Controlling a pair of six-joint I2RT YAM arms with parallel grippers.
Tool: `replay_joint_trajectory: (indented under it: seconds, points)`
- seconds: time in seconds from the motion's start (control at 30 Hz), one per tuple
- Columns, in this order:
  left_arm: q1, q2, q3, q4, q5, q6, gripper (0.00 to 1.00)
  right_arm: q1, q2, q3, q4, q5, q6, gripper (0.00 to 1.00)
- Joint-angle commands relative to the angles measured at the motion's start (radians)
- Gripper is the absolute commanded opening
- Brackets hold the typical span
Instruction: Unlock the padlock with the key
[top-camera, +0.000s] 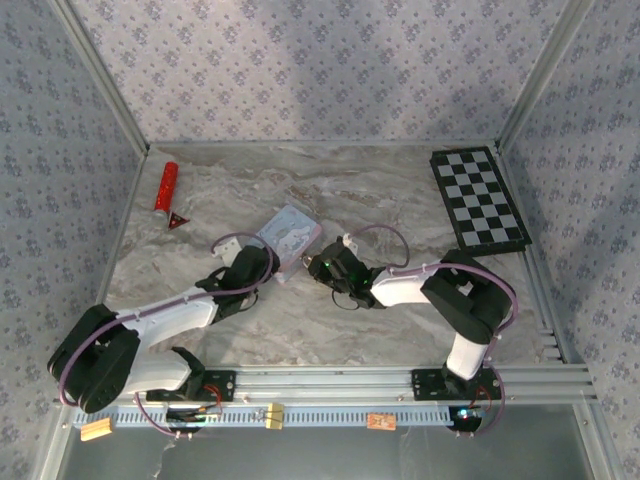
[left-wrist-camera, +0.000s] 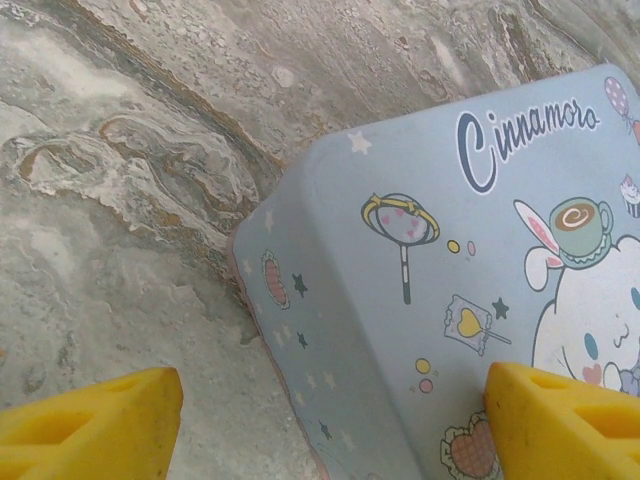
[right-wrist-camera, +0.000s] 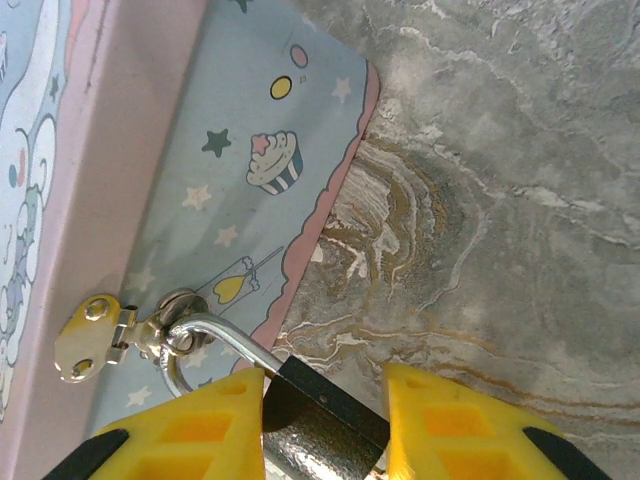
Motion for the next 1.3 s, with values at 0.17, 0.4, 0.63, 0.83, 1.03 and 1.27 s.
replay_joint_trajectory:
  seconds: [0.17,0.4,0.63,0.83,1.03,1.27]
  points:
    - [-0.046,-0.003,0.018,-0.090,0.015,-0.017,0.79,-0.017,-0.018,0.011,0.019,0.016,0.033,0.29]
    - [-0.092,0.000,0.026,-0.094,-0.005,-0.034,0.79,-0.024,-0.033,0.010,-0.009,0.048,0.077,0.29]
    - [-0.119,0.000,0.035,-0.099,-0.007,-0.039,0.79,-0.033,-0.029,0.001,-0.052,0.075,0.092,0.27]
    - [-0.129,0.007,0.046,-0.101,-0.011,-0.034,0.79,-0.046,-0.041,-0.009,-0.069,0.092,0.104,0.27]
    - [-0.148,0.036,0.065,-0.087,0.000,-0.034,0.79,-0.049,-0.044,0.023,-0.078,0.085,0.127,0.27]
    - [-0.168,0.072,0.091,-0.072,0.009,-0.026,0.79,-0.049,-0.038,0.046,-0.064,0.058,0.144,0.26]
